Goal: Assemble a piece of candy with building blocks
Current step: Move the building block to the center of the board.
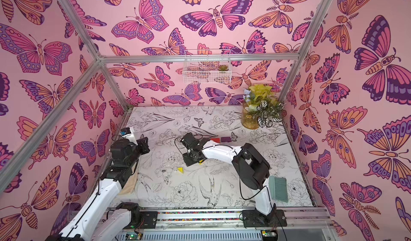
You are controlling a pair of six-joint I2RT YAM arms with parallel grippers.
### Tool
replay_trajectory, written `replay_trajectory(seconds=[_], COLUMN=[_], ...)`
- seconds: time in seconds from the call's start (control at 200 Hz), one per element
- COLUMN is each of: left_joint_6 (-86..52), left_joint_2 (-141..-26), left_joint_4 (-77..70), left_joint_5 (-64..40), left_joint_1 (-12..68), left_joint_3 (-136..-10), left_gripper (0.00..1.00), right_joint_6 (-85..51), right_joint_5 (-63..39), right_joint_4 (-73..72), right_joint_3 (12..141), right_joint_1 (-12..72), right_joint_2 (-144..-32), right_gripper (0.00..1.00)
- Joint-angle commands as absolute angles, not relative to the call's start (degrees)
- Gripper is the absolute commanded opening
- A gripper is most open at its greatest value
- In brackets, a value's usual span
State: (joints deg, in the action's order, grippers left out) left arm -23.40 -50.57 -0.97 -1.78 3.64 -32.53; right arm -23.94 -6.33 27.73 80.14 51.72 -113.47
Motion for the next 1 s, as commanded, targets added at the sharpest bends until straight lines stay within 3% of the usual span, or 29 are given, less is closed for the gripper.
replay_trajectory(seconds=[0.0, 0.501, 0.756, 0.896, 0.996], left_joint_6=[-23.6, -23.7, -23.6, -23.5, -23.4], left_joint_2=[-51.1, -51.1, -51.6, -51.6, -51.7], left_joint_4=[-0.5, -0.7, -1.0, -0.9, -0.8], left_joint_5=[-2.6, -2.7, -2.9, -2.7, -2.7], left_joint_1=[3.3, 3.3, 3.3, 3.3, 3.3], left_joint_3=[-32.0, -31.9, -32.1, -32.1, -32.1], left_gripper=[0.13, 0.11, 0.12, 0.12, 0.17], right_joint_6=[-23.0, -24.2, -21.0, -19.6, -19.8], right_joint_5=[-9.7, -2.2, -0.1, -2.8, -5.1], right_joint_4=[29.8, 29.6, 31.5, 32.3, 32.3], right_joint_3=[77.7, 71.6, 74.8, 75.5, 74.2], right_joint_1=[51.7, 45.1, 42.6, 42.6, 42.7], right_joint_2=[-114.0, -112.3, -112.3, -109.7, -105.7], right_gripper=[0.07, 0.05, 0.08, 0.22, 0.43])
